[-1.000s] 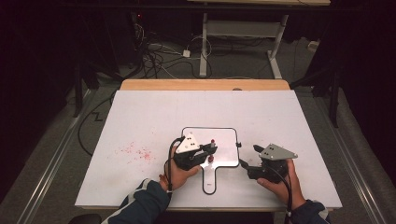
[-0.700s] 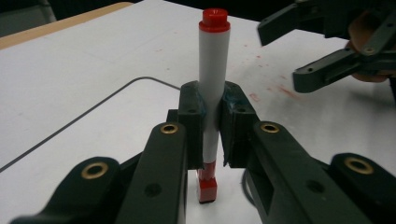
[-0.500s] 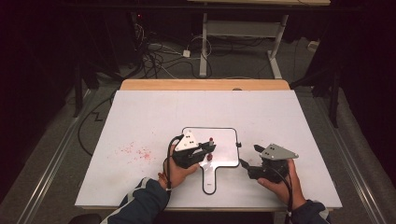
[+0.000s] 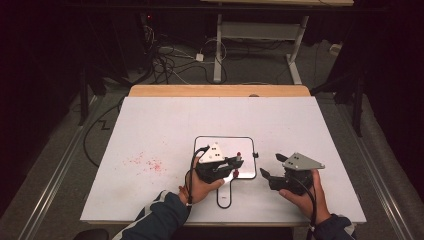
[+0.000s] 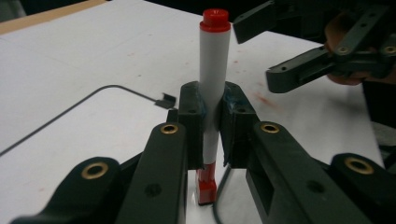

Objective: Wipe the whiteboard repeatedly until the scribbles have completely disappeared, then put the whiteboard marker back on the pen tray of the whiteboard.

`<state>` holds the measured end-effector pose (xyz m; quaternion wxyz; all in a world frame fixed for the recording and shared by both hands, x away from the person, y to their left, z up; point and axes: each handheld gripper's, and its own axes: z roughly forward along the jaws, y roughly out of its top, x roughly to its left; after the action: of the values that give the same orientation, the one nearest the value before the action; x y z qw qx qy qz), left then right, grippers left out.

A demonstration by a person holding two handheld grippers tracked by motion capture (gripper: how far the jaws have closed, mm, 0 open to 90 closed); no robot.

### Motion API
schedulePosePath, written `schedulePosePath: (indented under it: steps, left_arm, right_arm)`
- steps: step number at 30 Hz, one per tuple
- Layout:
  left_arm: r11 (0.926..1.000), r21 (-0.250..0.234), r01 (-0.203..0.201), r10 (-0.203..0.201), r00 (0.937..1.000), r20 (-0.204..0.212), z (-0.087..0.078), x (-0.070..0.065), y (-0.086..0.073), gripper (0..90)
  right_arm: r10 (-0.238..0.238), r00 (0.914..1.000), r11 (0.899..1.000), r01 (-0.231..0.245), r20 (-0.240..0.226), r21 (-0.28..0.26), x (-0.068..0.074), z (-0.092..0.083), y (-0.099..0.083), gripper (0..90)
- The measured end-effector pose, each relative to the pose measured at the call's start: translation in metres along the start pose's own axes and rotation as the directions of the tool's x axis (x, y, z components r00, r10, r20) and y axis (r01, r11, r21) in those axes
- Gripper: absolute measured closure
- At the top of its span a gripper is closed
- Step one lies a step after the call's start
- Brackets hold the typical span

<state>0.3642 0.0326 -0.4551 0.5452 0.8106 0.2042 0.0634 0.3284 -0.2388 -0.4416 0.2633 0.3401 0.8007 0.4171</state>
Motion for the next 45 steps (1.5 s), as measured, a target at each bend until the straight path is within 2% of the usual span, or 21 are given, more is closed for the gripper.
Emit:
schedulePosePath:
  steps: [5, 10, 12, 16, 19, 26, 31, 36, 40, 42, 45]
  left_arm:
    - [0.9999, -0.009, 0.007, -0.007, 0.9988, 0.048, 0.009, -0.005, 0.008, 78.7]
    - [1.0000, -0.001, -0.004, 0.004, 0.9975, 0.071, 0.024, -0.007, 0.017, 78.7]
    - [0.9999, 0.007, 0.011, -0.011, 0.9966, 0.082, 0.030, -0.005, 0.019, 78.7]
    - [0.9986, 0.024, 0.047, -0.049, 0.9943, 0.094, 0.043, 0.000, 0.021, 78.6]
    - [0.9961, 0.035, 0.082, -0.085, 0.9901, 0.111, 0.052, 0.005, 0.025, 78.5]
    - [0.9915, 0.055, 0.118, -0.123, 0.9863, 0.110, 0.067, 0.013, 0.033, 78.4]
    - [0.9872, 0.056, 0.149, -0.155, 0.9823, 0.106, 0.075, 0.020, 0.033, 77.4]
    - [0.9844, 0.060, 0.166, -0.171, 0.9814, 0.088, 0.077, 0.024, 0.032, 76.1]
    - [0.9785, 0.082, 0.189, -0.193, 0.9800, 0.048, 0.080, 0.029, 0.028, 73.0]
    - [0.9769, 0.103, 0.187, -0.190, 0.9818, 0.013, 0.082, 0.031, 0.027, 70.6]
    - [0.9698, 0.127, 0.208, -0.208, 0.9781, -0.013, 0.086, 0.034, 0.025, 67.3]
  right_arm:
    - [0.017, 0.9996, 1.000, -0.017, 0.021, -0.005, -0.007, -0.004, 0.000, 27.5]
    - [0.034, 0.9977, 0.999, -0.033, 0.059, -0.010, -0.017, -0.007, -0.001, 27.6]
    - [0.053, 0.9962, 0.999, -0.052, 0.070, -0.011, -0.021, -0.008, -0.002, 27.7]
    - [0.059, 0.9949, 0.998, -0.059, 0.082, -0.006, -0.024, -0.009, -0.004, 27.9]
    - [0.060, 0.9947, 0.998, -0.060, 0.084, -0.002, -0.025, -0.009, -0.005, 27.9]
    - [0.058, 0.9954, 0.998, -0.058, 0.076, 0.005, -0.024, -0.006, -0.006, 27.9]
    - [0.050, 0.9966, 0.999, -0.051, 0.065, 0.012, -0.022, -0.003, -0.006, 27.8]
    - [0.052, 0.9963, 0.999, -0.053, 0.068, 0.013, -0.022, -0.004, -0.007, 27.8]
    - [0.058, 0.9958, 0.998, -0.059, 0.071, 0.016, -0.023, -0.004, -0.008, 27.8]
    - [0.062, 0.9957, 0.998, -0.063, 0.069, 0.011, -0.022, -0.005, -0.008, 27.8]
    - [0.054, 0.9964, 0.998, -0.055, 0.066, 0.019, -0.021, -0.006, -0.009, 27.8]
